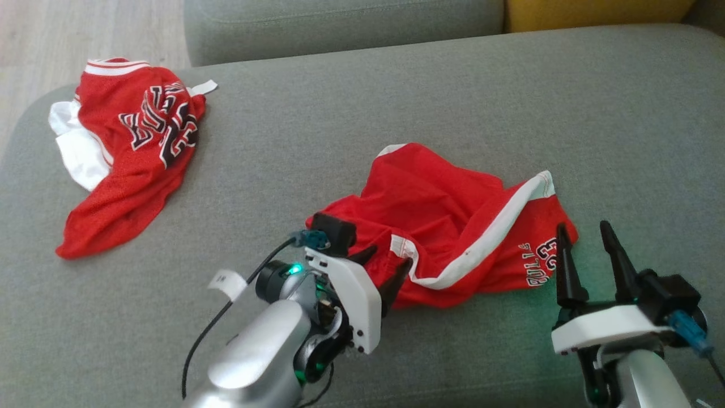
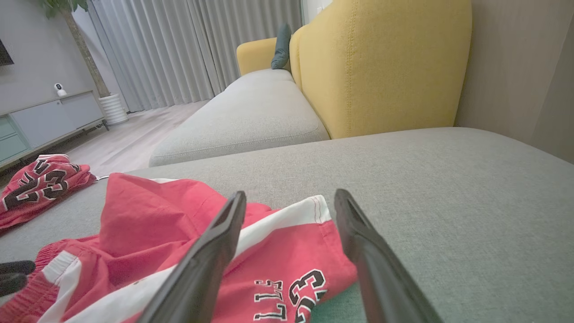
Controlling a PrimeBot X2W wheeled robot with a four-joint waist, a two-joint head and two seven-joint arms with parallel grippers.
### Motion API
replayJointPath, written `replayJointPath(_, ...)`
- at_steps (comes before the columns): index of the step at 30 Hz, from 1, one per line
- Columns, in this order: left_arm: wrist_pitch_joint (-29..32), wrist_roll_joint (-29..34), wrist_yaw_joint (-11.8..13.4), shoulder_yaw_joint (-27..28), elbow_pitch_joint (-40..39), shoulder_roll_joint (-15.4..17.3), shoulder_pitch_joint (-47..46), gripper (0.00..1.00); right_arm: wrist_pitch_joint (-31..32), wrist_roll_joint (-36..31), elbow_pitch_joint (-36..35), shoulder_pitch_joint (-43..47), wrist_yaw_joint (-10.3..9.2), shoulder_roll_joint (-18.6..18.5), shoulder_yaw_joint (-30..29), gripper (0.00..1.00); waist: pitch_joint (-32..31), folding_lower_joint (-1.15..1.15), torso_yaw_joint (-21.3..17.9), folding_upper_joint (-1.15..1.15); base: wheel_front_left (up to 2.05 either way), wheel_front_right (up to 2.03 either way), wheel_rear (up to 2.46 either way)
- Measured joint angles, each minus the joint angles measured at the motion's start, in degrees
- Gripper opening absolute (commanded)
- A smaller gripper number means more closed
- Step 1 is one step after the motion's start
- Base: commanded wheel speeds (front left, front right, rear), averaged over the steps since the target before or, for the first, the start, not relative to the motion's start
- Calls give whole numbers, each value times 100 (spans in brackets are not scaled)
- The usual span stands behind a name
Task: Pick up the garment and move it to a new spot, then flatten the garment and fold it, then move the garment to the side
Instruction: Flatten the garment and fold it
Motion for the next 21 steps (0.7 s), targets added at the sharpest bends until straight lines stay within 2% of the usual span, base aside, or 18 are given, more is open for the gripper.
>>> replayJointPath(3, 5, -144, 102, -168, 208, 0, -188, 100, 0, 0, -5, -68, 0, -1, 19, 100, 58, 0, -83, 0, 0, 0, 0)
replayJointPath(11, -129, -444, 168, -476, 468, -4, -553, 98, 0, 8, -5, -91, 0, -1, 21, 100, 131, 0, -172, 0, 0, 0, 0)
replayJointPath(15, -151, -554, 194, -602, 656, -4, -650, 73, 0, 56, -7, -140, 0, -1, 40, 100, 154, 0, -228, 0, 0, 0, 0)
replayJointPath(18, -196, -616, 194, -664, 705, -7, -684, 49, 0, 56, -5, -140, 0, -1, 44, 100, 170, 0, -250, 0, 0, 0, 0)
replayJointPath(19, -222, -651, 197, -681, 717, -8, -699, 46, 0, 56, -5, -140, 0, -1, 43, 100, 178, 0, -260, 0, 0, 0, 0)
replayJointPath(21, -278, -721, 202, -722, 750, -7, -762, 32, 0, 56, -7, -140, 0, -1, 43, 100, 192, 0, -277, 0, 0, 0, 0)
